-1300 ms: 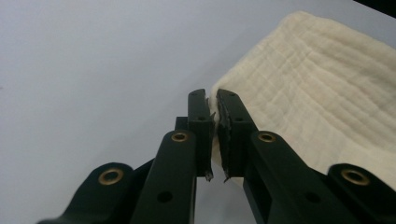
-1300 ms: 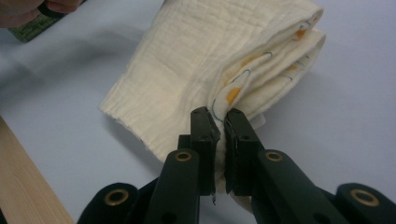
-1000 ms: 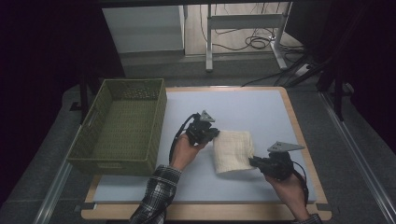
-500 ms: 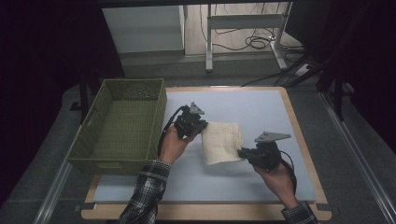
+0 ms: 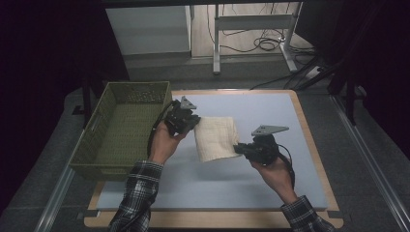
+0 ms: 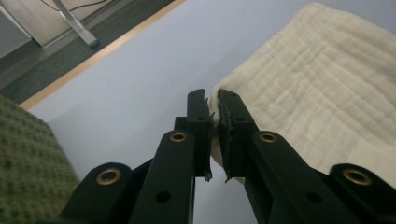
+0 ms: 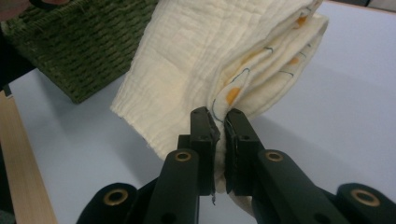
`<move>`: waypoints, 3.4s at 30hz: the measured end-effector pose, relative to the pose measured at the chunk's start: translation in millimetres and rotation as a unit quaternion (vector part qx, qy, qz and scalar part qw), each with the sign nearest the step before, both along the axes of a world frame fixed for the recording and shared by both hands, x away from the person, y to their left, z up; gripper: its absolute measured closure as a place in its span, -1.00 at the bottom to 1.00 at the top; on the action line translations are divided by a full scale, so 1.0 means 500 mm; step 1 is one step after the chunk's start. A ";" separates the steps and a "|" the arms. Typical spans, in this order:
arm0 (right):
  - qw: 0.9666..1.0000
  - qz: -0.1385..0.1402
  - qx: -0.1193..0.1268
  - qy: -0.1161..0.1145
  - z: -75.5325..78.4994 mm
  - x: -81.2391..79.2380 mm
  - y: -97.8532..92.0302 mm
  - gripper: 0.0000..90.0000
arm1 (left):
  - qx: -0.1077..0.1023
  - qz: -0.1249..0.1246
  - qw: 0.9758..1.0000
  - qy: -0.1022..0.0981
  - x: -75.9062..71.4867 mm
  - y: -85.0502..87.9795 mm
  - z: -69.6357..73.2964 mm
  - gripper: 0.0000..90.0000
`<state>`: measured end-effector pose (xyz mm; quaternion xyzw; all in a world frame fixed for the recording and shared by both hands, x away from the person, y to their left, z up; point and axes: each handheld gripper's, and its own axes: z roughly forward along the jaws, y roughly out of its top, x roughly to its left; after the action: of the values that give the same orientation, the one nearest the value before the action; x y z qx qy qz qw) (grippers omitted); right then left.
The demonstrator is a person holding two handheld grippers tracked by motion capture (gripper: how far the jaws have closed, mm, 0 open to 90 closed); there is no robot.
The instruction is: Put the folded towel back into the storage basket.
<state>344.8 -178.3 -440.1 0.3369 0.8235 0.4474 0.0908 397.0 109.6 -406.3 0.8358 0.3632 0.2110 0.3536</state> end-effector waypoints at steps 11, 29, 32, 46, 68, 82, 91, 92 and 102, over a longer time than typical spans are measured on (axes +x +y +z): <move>1.000 0.021 -0.002 -0.010 0.024 0.023 0.066 0.85 | 0.006 0.031 0.999 -0.015 -0.003 0.070 0.032 0.86; 0.999 0.042 0.009 -0.019 0.066 0.047 0.143 0.85 | -0.003 0.062 0.997 -0.039 -0.014 0.152 0.074 0.86; 0.999 0.044 0.014 -0.019 0.073 0.050 0.153 0.85 | -0.005 0.068 0.997 -0.043 -0.016 0.163 0.083 0.86; 0.997 0.061 0.026 -0.024 0.096 0.061 0.232 0.85 | -0.002 0.103 0.993 -0.057 -0.029 0.240 0.104 0.86; 0.994 0.103 0.021 -0.026 0.074 0.041 0.445 0.85 | -0.004 0.180 0.982 -0.058 -0.077 0.408 0.086 0.86; 0.991 0.130 0.001 -0.008 0.020 0.012 0.561 0.84 | -0.005 0.205 0.978 -0.034 -0.102 0.484 0.035 0.86; 0.990 0.139 -0.019 0.004 -0.006 0.000 0.595 0.83 | -0.012 0.205 0.979 -0.014 -0.102 0.502 -0.006 0.85; 0.990 0.137 -0.021 0.006 -0.009 -0.002 0.595 0.83 | -0.013 0.203 0.979 -0.011 -0.100 0.501 -0.011 0.85; 0.992 0.114 -0.046 0.021 -0.021 -0.023 0.581 0.83 | 0.011 0.179 0.984 0.013 -0.083 0.462 -0.051 0.84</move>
<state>333.5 112.1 -450.3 0.2457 0.8780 0.4090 0.0372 355.5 340.6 -431.6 0.7636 0.5090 0.2642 0.2966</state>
